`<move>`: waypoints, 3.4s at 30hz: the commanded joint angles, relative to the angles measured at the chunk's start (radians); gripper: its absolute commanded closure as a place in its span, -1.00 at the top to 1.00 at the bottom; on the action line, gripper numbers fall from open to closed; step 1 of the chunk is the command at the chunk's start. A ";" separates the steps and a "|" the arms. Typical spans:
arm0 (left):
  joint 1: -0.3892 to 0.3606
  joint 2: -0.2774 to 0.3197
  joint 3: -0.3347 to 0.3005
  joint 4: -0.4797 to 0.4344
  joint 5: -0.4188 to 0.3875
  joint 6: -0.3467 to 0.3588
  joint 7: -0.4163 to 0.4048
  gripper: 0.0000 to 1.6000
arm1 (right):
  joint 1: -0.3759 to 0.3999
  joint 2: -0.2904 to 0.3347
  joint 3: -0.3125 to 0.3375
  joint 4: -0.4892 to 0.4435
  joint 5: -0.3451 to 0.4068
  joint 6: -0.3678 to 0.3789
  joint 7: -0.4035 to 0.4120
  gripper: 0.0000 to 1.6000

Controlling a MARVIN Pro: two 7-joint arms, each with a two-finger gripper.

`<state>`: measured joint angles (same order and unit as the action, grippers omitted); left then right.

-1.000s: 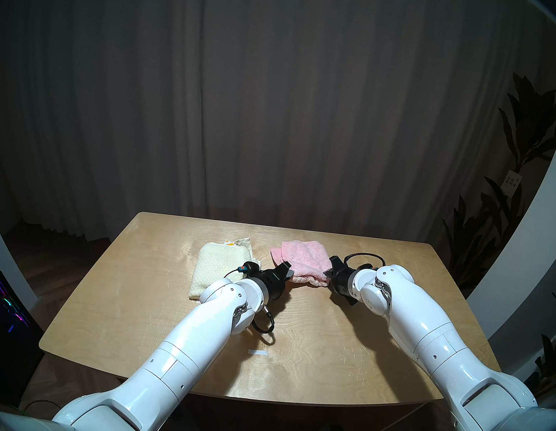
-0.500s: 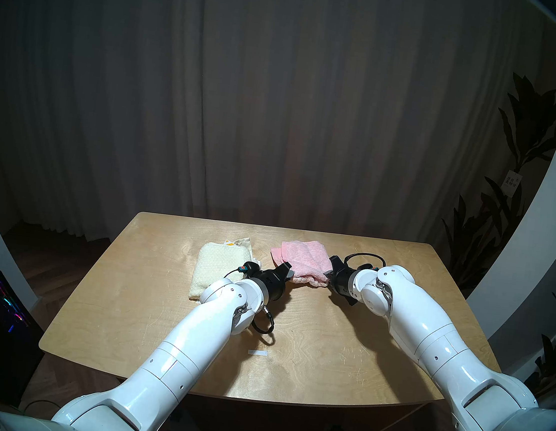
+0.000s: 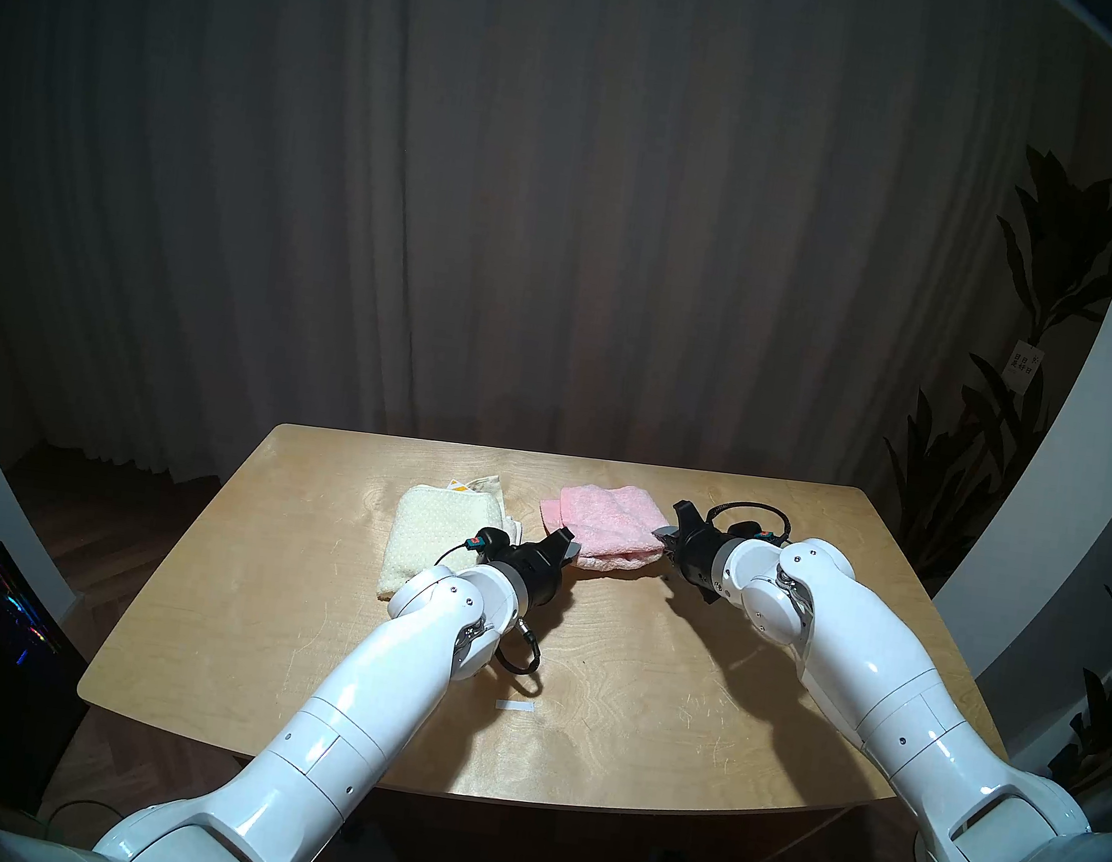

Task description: Fold each towel twice and stack them on table

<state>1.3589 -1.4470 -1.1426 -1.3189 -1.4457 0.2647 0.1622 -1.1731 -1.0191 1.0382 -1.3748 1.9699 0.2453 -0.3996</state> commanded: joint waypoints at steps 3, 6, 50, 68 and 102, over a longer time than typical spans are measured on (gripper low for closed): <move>0.054 0.044 -0.027 -0.093 0.004 -0.019 0.009 -1.00 | -0.016 0.042 0.050 -0.076 0.004 -0.033 0.037 -1.00; 0.054 0.047 -0.037 -0.125 0.001 -0.021 0.010 -1.00 | -0.020 0.045 0.055 -0.081 0.006 -0.035 0.039 -1.00; 0.027 0.048 -0.088 -0.093 -0.133 0.154 -0.013 1.00 | -0.005 0.012 0.017 0.051 0.008 0.003 0.068 -1.00; 0.008 0.020 -0.079 -0.085 -0.190 0.203 0.089 1.00 | -0.018 0.030 0.044 0.117 0.079 0.093 0.120 -1.00; -0.036 -0.041 -0.042 0.002 -0.229 0.255 -0.121 1.00 | -0.056 -0.035 0.055 0.311 0.162 0.131 0.230 -1.00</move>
<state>1.3678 -1.4703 -1.1760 -1.3089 -1.6840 0.5384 0.0834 -1.1941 -1.0118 1.1279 -1.1214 2.1411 0.3904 -0.1620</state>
